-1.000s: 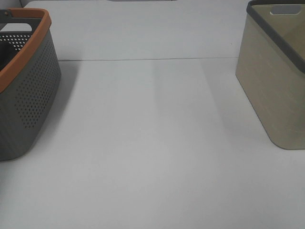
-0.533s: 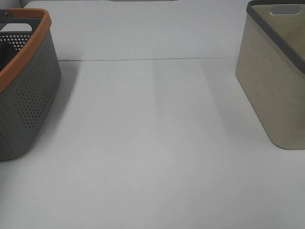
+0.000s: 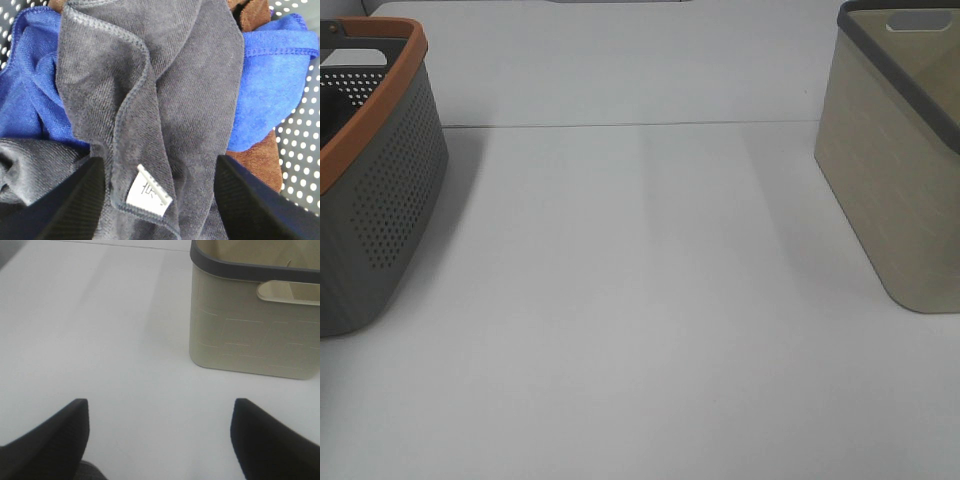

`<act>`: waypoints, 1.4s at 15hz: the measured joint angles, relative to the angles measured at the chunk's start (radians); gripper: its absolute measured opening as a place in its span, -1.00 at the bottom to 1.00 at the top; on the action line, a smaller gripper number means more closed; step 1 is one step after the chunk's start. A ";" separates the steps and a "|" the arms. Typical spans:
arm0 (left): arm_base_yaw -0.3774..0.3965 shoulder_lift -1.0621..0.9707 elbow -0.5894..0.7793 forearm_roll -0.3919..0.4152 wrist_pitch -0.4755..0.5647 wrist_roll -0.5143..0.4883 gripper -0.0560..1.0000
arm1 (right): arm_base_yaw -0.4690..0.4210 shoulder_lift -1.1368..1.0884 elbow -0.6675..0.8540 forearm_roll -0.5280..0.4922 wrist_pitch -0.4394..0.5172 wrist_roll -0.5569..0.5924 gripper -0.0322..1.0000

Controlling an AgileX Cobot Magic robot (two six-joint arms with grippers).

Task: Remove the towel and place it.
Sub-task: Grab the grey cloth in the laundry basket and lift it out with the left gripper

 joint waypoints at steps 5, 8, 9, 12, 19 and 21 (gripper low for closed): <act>0.000 -0.036 0.000 0.026 0.062 0.009 0.26 | 0.000 0.000 0.000 0.000 0.000 0.000 0.50; 0.000 -0.036 0.000 0.025 0.041 -0.002 0.22 | 0.000 0.000 0.000 0.000 0.000 0.000 0.50; 0.000 -0.036 0.000 0.023 0.028 -0.002 0.20 | 0.000 0.000 0.000 0.000 0.000 0.000 0.50; 0.000 -0.029 0.000 0.023 0.020 -0.014 0.18 | 0.000 0.000 0.000 0.000 0.000 0.000 0.50; 0.000 0.031 0.000 0.014 0.003 -0.018 0.12 | 0.000 0.000 0.000 0.000 0.000 0.000 0.50; 0.000 0.046 0.000 0.013 -0.008 -0.020 0.08 | 0.000 0.000 0.000 0.000 0.000 0.000 0.50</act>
